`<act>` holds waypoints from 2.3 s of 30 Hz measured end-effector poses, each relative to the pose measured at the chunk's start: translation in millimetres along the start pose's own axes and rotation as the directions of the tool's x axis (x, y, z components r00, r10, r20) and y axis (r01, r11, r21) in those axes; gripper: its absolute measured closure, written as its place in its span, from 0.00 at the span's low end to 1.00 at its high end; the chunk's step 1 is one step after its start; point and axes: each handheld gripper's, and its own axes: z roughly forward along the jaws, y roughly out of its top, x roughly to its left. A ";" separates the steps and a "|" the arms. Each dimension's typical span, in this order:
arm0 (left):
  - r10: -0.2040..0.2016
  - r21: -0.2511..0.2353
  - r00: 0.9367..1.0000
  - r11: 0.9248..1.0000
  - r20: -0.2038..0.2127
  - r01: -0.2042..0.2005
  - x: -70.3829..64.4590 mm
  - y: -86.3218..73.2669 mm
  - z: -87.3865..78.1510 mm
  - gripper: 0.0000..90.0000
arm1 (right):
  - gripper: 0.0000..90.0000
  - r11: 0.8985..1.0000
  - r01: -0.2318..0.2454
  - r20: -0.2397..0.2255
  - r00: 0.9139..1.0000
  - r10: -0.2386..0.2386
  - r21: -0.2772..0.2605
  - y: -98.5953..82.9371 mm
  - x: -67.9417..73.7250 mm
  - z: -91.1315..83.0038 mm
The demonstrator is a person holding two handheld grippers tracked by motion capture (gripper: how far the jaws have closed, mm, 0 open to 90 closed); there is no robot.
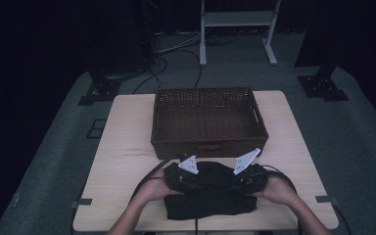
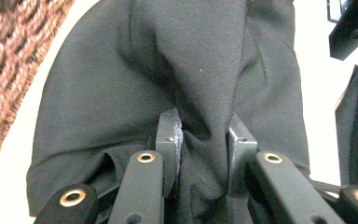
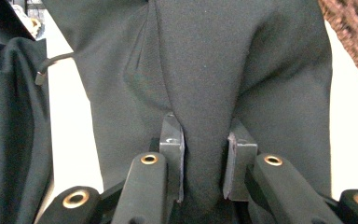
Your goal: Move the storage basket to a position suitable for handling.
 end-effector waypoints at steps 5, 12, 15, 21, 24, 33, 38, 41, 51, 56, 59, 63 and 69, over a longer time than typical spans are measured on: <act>0.025 -0.004 1.000 1.000 -0.015 -0.025 -4.0 7.1 -11.1 0.80 | 0.81 1.000 0.006 0.006 1.000 -0.006 -0.027 4.0 4.2 -13.1; 0.034 -0.020 0.999 0.999 -0.017 -0.034 -6.6 11.7 -20.0 0.80 | 0.81 0.999 0.012 0.005 1.000 -0.012 -0.039 8.6 7.6 -22.8; 0.035 -0.032 0.999 0.999 -0.016 -0.036 -7.5 13.9 -24.0 0.80 | 0.81 0.999 0.022 0.008 1.000 -0.022 -0.048 9.6 7.3 -26.3; 0.056 -0.038 0.998 0.998 -0.027 -0.057 -11.1 22.4 -36.4 0.80 | 0.81 0.997 0.036 0.005 0.999 -0.036 -0.072 16.1 9.6 -39.7; 0.063 -0.044 0.998 0.997 -0.030 -0.064 -11.5 25.8 -42.2 0.80 | 0.81 0.996 0.029 0.003 1.000 -0.029 -0.081 19.2 10.7 -45.1; 0.083 -0.047 0.996 0.995 -0.034 -0.085 -10.6 35.1 -56.8 0.80 | 0.81 0.995 0.049 0.007 0.999 -0.048 -0.089 29.9 11.1 -58.6; 0.100 -0.046 0.994 0.994 -0.042 -0.102 -10.1 42.4 -66.2 0.81 | 0.81 0.993 0.052 0.011 0.999 -0.051 -0.106 36.2 11.8 -68.8; 0.098 -0.043 0.994 0.994 -0.040 -0.100 -9.9 45.8 -70.9 0.81 | 0.81 0.993 0.058 0.013 0.998 -0.057 -0.106 39.4 11.8 -73.2; 0.107 -0.046 0.993 0.993 -0.054 -0.109 -7.9 51.9 -81.0 0.81 | 0.81 0.992 0.064 0.015 0.998 -0.063 -0.111 49.2 11.7 -82.4; 0.106 -0.051 0.993 0.993 -0.056 -0.109 -7.2 54.7 -84.3 0.81 | 0.81 0.990 0.072 0.023 0.997 -0.070 -0.118 51.4 11.5 -86.0; 0.113 -0.045 0.992 0.992 -0.057 -0.116 -7.0 56.5 -85.9 0.81 | 0.81 0.990 0.077 0.026 0.997 -0.075 -0.118 52.2 11.9 -88.1; 0.119 -0.044 0.991 0.992 -0.060 -0.122 -7.2 59.5 -88.4 0.81 | 0.81 0.989 0.074 0.030 0.997 -0.070 -0.126 52.9 12.1 -91.5; 0.113 -0.052 0.992 0.992 -0.063 -0.116 -7.3 59.9 -89.9 0.81 | 0.81 0.988 0.077 0.030 0.997 -0.074 -0.131 54.4 11.4 -93.4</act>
